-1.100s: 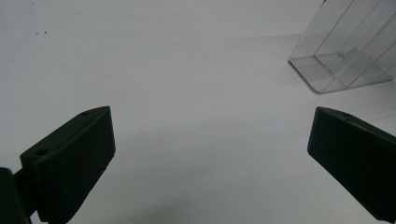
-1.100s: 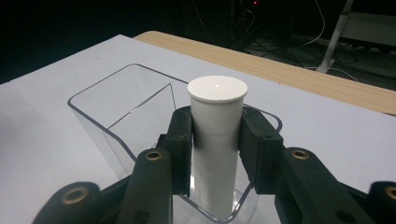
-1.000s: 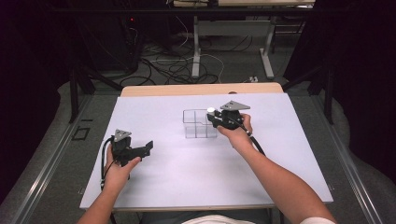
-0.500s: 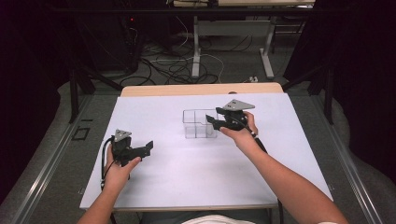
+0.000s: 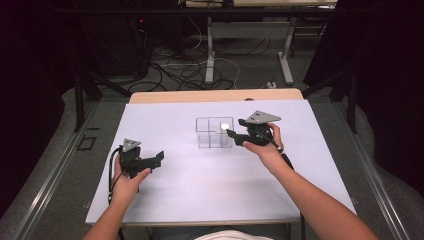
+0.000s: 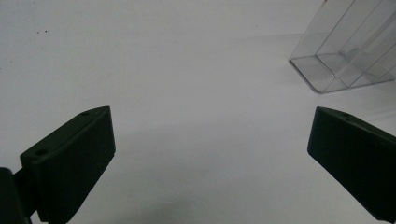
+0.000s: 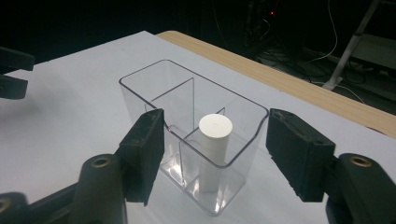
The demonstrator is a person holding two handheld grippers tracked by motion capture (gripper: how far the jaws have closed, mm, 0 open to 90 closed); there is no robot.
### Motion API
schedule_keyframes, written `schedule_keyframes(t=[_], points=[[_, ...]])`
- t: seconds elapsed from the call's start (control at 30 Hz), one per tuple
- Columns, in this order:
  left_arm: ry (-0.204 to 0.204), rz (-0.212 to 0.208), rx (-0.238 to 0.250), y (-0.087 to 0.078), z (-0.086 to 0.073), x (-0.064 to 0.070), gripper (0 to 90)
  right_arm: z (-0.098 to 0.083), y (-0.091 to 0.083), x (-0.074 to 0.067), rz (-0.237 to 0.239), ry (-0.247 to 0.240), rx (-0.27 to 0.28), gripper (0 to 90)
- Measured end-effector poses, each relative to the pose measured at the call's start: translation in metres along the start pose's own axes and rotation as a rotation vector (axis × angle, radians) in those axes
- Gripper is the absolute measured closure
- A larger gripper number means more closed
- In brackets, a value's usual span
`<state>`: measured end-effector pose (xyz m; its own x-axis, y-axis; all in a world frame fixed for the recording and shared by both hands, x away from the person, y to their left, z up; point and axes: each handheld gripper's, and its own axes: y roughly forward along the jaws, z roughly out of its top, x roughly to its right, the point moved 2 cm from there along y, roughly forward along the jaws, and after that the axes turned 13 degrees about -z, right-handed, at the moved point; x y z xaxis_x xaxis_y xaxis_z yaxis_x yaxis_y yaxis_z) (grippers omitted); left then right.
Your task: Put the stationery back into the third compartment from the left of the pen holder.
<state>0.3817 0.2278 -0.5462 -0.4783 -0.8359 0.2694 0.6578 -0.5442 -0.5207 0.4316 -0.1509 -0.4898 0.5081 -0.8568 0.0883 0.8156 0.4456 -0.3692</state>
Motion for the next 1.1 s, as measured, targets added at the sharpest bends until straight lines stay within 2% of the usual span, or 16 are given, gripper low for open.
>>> schedule_keyframes(t=[0.17,0.23,0.27,0.3,0.37,0.43,0.6,0.77,0.83,0.93,1.1], points=[[-0.004,-0.001,-0.001,0.000,0.000,0.000,0.9,-0.004,-0.009,0.012,-0.040,0.021,0.010,19.2],[-0.001,0.001,-0.002,0.000,0.000,-0.001,0.9,-0.007,-0.013,0.018,-0.061,0.022,-0.005,14.4],[0.001,0.002,-0.003,0.000,0.000,-0.001,0.9,-0.009,-0.015,0.021,-0.067,0.005,-0.017,14.3],[0.000,0.003,-0.001,-0.001,0.000,-0.001,0.9,-0.011,-0.018,0.024,-0.077,0.009,-0.028,13.3],[0.001,0.003,-0.003,-0.001,0.000,-0.001,0.9,-0.015,-0.024,0.031,-0.083,0.052,-0.024,6.7],[-0.001,0.004,-0.001,-0.001,0.000,-0.001,0.9,-0.020,-0.030,0.037,-0.092,0.076,-0.032,1.8],[-0.002,0.005,0.006,-0.002,0.000,-0.001,0.9,-0.031,-0.045,0.049,-0.152,0.075,-0.043,0.0],[-0.010,0.006,0.010,-0.004,0.000,-0.001,0.9,-0.040,-0.056,0.058,-0.194,0.105,-0.059,0.0],[-0.014,0.007,0.013,-0.004,0.000,-0.002,0.9,-0.046,-0.059,0.060,-0.206,0.122,-0.072,0.0],[-0.012,0.005,0.015,-0.004,0.000,-0.002,0.9,-0.055,-0.062,0.066,-0.247,0.115,-0.082,0.0],[-0.012,0.006,0.008,-0.003,0.000,-0.002,0.9,-0.074,-0.064,0.076,-0.281,0.133,-0.105,0.0]])
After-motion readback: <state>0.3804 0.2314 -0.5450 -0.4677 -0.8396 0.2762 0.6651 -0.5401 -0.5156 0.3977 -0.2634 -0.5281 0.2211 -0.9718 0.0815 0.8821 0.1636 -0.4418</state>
